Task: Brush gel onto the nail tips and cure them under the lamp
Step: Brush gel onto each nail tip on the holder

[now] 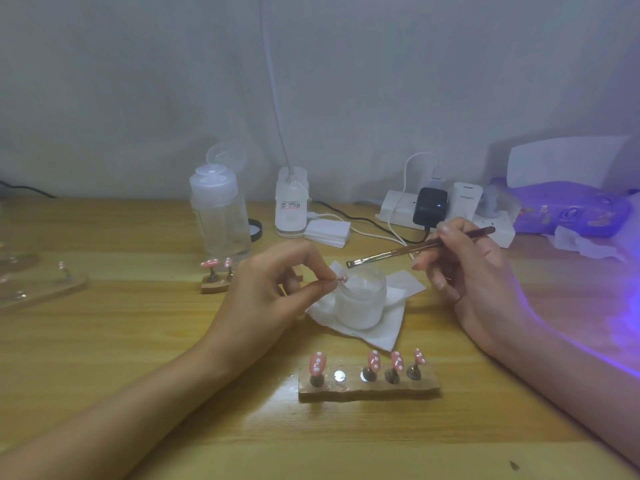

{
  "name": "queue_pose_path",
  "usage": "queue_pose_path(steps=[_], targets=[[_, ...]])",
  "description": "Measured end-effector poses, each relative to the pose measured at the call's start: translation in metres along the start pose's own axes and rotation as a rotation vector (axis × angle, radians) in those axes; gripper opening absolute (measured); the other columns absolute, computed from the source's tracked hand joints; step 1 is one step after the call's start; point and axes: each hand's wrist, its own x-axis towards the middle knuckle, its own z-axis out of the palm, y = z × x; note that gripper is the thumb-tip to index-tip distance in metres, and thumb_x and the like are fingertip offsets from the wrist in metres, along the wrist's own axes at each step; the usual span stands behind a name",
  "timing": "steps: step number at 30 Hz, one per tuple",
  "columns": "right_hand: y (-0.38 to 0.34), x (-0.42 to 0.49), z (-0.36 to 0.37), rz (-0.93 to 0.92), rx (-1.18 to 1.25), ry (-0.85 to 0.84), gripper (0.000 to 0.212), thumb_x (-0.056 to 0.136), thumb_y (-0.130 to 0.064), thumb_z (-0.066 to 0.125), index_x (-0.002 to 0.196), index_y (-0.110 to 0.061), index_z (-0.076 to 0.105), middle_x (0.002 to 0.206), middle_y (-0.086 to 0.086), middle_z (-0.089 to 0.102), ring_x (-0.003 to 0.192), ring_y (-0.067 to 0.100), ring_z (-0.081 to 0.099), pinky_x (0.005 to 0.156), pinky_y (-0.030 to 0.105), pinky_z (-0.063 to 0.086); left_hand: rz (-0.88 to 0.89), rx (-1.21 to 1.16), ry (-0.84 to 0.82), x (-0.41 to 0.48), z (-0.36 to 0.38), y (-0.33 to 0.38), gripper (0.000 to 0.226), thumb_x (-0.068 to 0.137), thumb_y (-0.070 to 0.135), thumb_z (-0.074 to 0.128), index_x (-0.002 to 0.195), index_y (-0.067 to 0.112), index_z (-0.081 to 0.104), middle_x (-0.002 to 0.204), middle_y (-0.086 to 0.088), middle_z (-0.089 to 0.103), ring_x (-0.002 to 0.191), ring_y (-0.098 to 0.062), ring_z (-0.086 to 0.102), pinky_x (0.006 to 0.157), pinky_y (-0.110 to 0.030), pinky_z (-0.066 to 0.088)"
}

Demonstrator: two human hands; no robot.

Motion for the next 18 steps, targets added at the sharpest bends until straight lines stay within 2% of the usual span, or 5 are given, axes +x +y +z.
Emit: queue_pose_path(steps=[2,6,10,14,18], targets=[[-0.0005,-0.0001,0.0014,-0.016,-0.002,-0.043,0.020,0.088,-0.034,0.055,0.077,-0.019,0.050,0.063,0.008,0.069,0.041,0.011,0.045,0.037,0.016,0.029,0.000,-0.002,0.000,-0.0001,0.0000,-0.0005,0.010,0.083,0.016,0.078,0.081,0.020,0.069,0.078,0.009,0.065,0.053,-0.012,0.053,0.055,-0.025,0.047],[0.0011,0.0004,0.0000,0.017,-0.013,-0.004,0.022,0.098,-0.023,0.051,0.077,-0.018,0.050,0.061,0.009,0.068,0.040,0.011,0.044,0.036,0.016,0.027,0.010,0.011,-0.008,-0.0004,0.0004,-0.0012,0.010,0.084,0.017,0.078,0.081,0.020,0.069,0.077,0.011,0.065,0.052,-0.011,0.054,0.053,-0.023,0.047],[-0.0006,-0.0003,0.0010,0.000,-0.016,-0.051,0.021,0.089,-0.035,0.055,0.079,-0.017,0.049,0.063,0.008,0.069,0.041,0.011,0.045,0.038,0.018,0.027,0.015,0.013,0.000,0.0002,0.0004,-0.0014,0.008,0.083,0.025,0.076,0.081,0.022,0.069,0.083,0.008,0.067,0.053,-0.012,0.055,0.053,-0.022,0.047],[0.0011,0.0005,-0.0009,0.025,-0.016,0.001,0.022,0.098,-0.024,0.051,0.077,-0.018,0.050,0.061,0.008,0.068,0.040,0.010,0.043,0.037,0.015,0.026,0.000,0.005,-0.013,-0.0003,0.0003,-0.0023,0.009,0.084,0.022,0.077,0.081,0.023,0.069,0.082,0.007,0.067,0.054,-0.011,0.054,0.055,-0.019,0.045],[-0.0002,-0.0007,0.0000,-0.009,-0.019,-0.048,0.021,0.090,-0.034,0.054,0.078,-0.018,0.049,0.063,0.008,0.069,0.041,0.011,0.044,0.038,0.018,0.025,-0.013,-0.014,-0.010,-0.0005,0.0005,-0.0013,0.008,0.082,0.026,0.076,0.080,0.023,0.069,0.079,0.007,0.066,0.053,-0.013,0.052,0.054,-0.021,0.044]])
